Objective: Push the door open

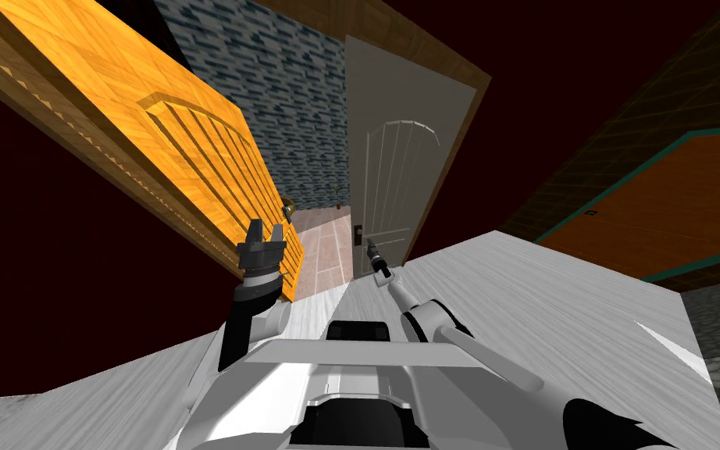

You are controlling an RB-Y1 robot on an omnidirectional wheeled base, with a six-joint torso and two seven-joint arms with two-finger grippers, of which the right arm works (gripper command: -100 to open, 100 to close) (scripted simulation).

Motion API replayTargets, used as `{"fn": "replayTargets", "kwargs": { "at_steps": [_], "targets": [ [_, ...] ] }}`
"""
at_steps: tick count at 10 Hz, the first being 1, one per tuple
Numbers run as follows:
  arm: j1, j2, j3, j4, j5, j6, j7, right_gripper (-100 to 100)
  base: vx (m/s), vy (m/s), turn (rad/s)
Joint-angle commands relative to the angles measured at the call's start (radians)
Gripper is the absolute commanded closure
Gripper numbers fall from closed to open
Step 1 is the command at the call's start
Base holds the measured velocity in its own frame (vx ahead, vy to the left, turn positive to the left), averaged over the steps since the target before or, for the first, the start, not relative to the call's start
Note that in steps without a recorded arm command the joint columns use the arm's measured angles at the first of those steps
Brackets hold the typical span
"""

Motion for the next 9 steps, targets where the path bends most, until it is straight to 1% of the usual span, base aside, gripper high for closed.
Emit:
{"fn": "replayTargets", "kwargs": {
  "at_steps": [1,2,3,4,5,6,7,8,9],
  "targets": [
    [-0.018,0.005,0.001,0.034,0.002,-0.005,0.000,-100,0.004,-0.060,0.042],
    [-0.028,0.008,0.003,0.053,0.003,-0.006,0.000,-100,-0.002,-0.051,0.049],
    [-0.022,0.006,0.002,0.045,0.002,-0.008,0.000,-100,-0.002,-0.023,0.013],
    [-0.023,-0.020,-0.001,0.049,0.001,-0.009,0.002,-100,0.127,0.042,0.026],
    [-0.023,-0.025,-0.002,0.049,0.001,-0.010,0.002,-100,0.163,0.051,0.019],
    [-0.023,-0.025,-0.002,0.058,0.001,-0.010,0.002,-100,0.091,0.043,0.005],
    [-0.023,-0.025,-0.002,0.049,0.001,-0.010,0.002,-100,0.037,0.024,-0.004],
    [-0.023,-0.038,-0.005,0.050,-0.001,-0.010,0.004,-100,0.151,0.049,0.026],
    [-0.023,-0.038,-0.005,0.052,-0.001,-0.010,0.004,-100,0.147,0.055,0.020]
  ]
}}
